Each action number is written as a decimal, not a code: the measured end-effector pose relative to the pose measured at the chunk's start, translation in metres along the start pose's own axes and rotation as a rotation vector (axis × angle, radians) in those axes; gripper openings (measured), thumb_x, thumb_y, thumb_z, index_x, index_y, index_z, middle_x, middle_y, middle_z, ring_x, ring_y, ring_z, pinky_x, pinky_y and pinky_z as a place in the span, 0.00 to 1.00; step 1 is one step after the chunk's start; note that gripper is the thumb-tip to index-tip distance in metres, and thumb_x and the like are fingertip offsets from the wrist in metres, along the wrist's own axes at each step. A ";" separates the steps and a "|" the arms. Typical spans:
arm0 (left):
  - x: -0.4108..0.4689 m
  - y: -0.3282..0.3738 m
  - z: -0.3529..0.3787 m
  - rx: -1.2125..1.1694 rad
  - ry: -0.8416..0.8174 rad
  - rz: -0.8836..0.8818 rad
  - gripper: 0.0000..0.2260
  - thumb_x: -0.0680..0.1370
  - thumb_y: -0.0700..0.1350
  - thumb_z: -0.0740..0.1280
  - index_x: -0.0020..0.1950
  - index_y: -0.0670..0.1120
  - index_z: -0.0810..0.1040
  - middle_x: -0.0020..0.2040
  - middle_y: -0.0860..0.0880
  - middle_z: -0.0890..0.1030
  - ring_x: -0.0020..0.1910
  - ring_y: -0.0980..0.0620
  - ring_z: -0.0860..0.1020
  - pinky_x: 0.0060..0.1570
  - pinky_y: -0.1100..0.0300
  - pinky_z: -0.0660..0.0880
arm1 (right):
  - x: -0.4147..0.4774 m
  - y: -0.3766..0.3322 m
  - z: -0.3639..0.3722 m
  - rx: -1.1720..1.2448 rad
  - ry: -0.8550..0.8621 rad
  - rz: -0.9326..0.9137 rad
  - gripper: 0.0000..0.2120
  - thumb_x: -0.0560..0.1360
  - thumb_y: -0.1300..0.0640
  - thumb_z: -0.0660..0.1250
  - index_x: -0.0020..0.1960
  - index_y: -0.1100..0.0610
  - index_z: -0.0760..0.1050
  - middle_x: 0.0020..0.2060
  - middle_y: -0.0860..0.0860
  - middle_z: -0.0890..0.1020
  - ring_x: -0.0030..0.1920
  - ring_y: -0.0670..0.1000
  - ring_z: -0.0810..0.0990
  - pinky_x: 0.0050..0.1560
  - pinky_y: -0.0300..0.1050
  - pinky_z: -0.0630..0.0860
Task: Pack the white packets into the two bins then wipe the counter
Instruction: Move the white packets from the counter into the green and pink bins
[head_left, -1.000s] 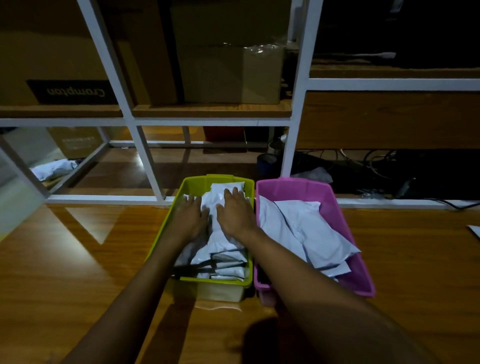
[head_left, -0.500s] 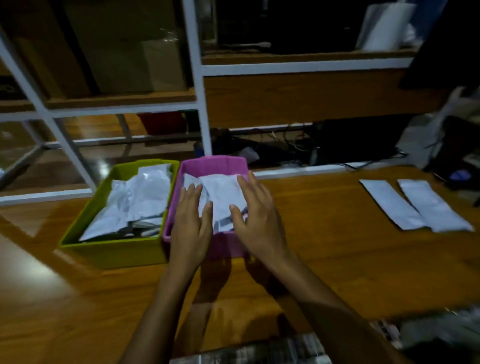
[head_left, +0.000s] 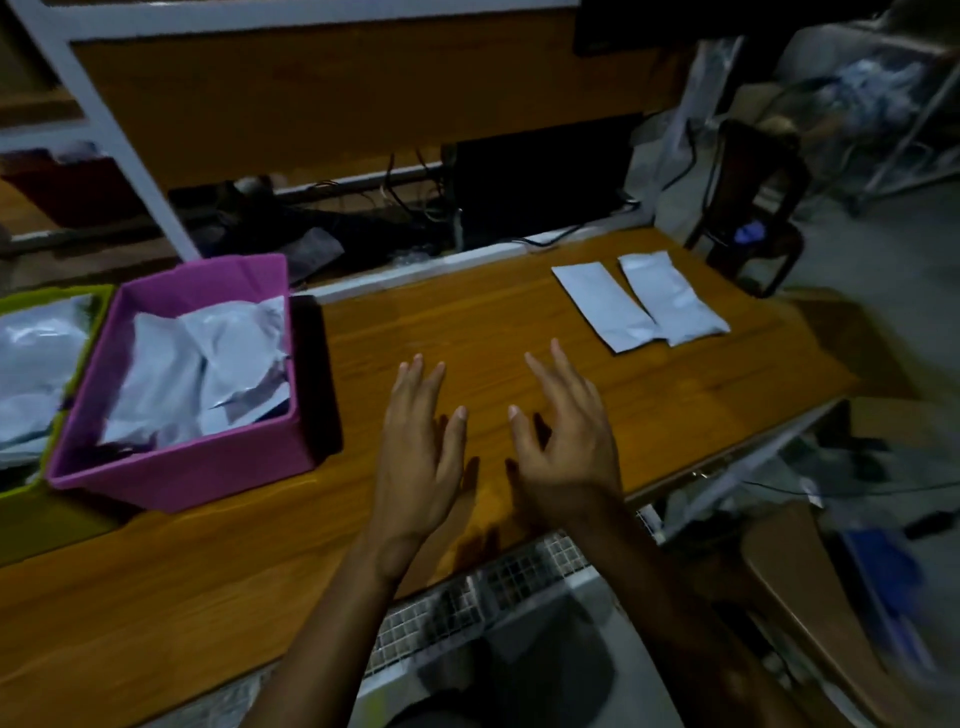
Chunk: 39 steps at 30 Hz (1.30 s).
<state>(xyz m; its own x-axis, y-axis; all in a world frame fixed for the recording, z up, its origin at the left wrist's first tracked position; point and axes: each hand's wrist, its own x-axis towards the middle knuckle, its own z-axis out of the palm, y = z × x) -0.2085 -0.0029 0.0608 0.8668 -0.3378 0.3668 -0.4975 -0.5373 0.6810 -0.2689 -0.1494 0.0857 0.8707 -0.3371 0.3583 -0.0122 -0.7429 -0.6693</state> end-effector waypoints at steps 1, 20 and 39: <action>0.011 0.001 0.009 0.006 -0.013 0.007 0.25 0.81 0.56 0.55 0.77 0.48 0.62 0.79 0.48 0.57 0.79 0.52 0.51 0.74 0.58 0.50 | 0.008 0.009 -0.003 -0.005 0.005 0.013 0.26 0.77 0.46 0.58 0.74 0.51 0.65 0.77 0.48 0.59 0.75 0.50 0.60 0.65 0.32 0.50; 0.236 0.029 0.230 -0.070 -0.188 -0.108 0.22 0.83 0.50 0.58 0.75 0.45 0.64 0.77 0.44 0.61 0.76 0.45 0.59 0.72 0.54 0.57 | 0.210 0.252 -0.068 -0.183 0.046 0.281 0.22 0.79 0.52 0.64 0.72 0.55 0.68 0.74 0.56 0.66 0.73 0.57 0.63 0.69 0.54 0.67; 0.292 0.012 0.398 0.394 -0.209 -0.371 0.27 0.83 0.58 0.48 0.80 0.51 0.49 0.80 0.40 0.46 0.79 0.40 0.45 0.76 0.44 0.46 | 0.296 0.396 -0.008 -0.536 -0.239 0.180 0.26 0.76 0.52 0.66 0.73 0.50 0.67 0.72 0.58 0.69 0.69 0.62 0.71 0.63 0.60 0.70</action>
<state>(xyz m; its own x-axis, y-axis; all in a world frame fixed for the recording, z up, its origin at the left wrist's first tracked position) 0.0256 -0.4160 -0.0763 0.9805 -0.1964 -0.0117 -0.1715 -0.8825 0.4379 -0.0201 -0.5479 -0.0675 0.9172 -0.3917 0.0728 -0.3611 -0.8946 -0.2632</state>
